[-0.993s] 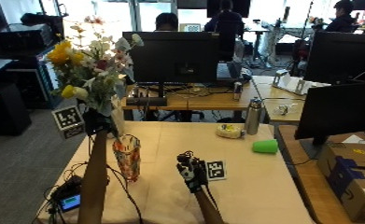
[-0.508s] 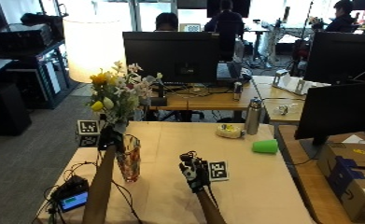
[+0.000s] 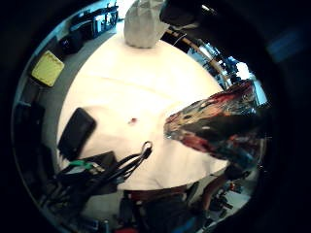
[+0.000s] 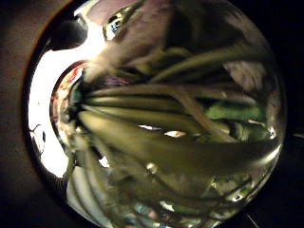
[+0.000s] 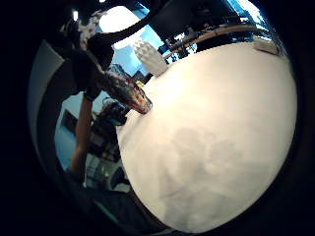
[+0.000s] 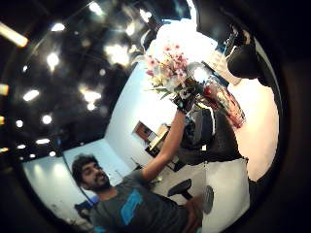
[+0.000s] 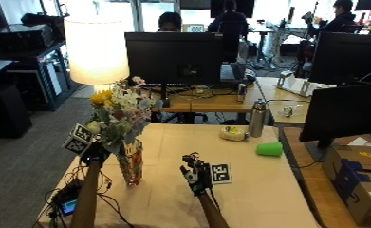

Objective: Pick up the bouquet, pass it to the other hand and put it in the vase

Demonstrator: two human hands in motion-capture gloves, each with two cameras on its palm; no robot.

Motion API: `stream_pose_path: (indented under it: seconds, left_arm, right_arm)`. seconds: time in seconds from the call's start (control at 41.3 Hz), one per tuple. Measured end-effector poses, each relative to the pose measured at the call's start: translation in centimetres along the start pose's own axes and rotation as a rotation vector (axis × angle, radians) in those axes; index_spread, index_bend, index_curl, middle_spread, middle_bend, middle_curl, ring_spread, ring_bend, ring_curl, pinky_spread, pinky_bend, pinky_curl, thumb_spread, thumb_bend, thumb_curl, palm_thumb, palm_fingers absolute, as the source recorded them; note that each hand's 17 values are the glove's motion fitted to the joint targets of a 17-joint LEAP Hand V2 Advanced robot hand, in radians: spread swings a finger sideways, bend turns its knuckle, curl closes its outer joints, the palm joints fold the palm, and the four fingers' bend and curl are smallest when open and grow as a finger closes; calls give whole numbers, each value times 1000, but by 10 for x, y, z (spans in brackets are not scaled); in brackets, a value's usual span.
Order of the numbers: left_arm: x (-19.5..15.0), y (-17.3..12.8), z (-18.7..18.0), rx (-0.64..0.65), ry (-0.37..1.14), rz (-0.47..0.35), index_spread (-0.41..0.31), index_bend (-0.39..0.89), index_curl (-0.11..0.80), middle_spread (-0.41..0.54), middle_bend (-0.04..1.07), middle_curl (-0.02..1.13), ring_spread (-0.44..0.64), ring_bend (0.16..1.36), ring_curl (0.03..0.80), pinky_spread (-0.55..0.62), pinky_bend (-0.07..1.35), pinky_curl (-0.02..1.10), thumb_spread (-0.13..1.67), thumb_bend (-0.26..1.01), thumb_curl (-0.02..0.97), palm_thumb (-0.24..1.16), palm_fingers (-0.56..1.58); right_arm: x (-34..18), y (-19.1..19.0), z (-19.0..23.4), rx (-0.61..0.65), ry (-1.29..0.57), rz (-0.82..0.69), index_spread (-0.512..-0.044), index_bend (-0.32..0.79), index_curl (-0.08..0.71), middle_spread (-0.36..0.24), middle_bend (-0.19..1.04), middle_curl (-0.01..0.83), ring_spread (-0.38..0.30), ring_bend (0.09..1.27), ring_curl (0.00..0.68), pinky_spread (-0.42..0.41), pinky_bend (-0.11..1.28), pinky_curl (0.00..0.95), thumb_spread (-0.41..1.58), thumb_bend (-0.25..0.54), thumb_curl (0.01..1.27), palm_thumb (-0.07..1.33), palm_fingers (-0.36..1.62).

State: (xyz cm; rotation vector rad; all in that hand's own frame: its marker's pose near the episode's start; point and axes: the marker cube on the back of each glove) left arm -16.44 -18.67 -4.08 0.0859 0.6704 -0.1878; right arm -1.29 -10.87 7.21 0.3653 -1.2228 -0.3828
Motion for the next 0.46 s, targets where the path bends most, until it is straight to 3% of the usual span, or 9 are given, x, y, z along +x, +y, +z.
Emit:
stream_pose_path:
  seconds: [0.048, 0.169, 0.315, 0.46]
  left_arm:
    - [-8, 5, -6, -21, -41, -61, -250, 381, 565, -215, 324, 479, -24, 412, 367, 446, 200, 204, 829, -39, 497, 563, 529]
    - [-14, 19, -24, -31, -33, -47, -134, 97, 476, -76, 166, 435, 103, 483, 382, 492, 333, 255, 843, -35, 469, 571, 301]
    - [-10, 33, -42, -22, 76, 0, -45, 63, 394, 14, 172, 384, 190, 525, 367, 515, 401, 276, 861, -31, 439, 580, 257]
    - [-1, 45, -57, 26, 29, 23, 6, 69, 338, 69, 191, 375, 240, 565, 363, 523, 439, 294, 877, -35, 412, 571, 218]
  right_arm:
    - [0, 0, 1, 3, 1, -1, -299, 119, 286, -172, 261, 473, -196, 470, 417, 94, 307, 368, 1007, -21, 561, 864, 1004]
    - [-16, -1, 7, 3, -121, -17, -301, 133, 295, -172, 262, 476, -179, 429, 412, 125, 286, 368, 1013, -21, 557, 862, 980]
    - [-33, -2, 13, -9, -225, -77, -302, 131, 301, -171, 259, 475, -171, 398, 405, 146, 261, 366, 1018, -20, 554, 861, 978]
    - [-33, -3, 16, 1, -210, -49, -302, 125, 304, -171, 254, 475, -167, 384, 404, 161, 241, 368, 1021, -22, 549, 854, 977]
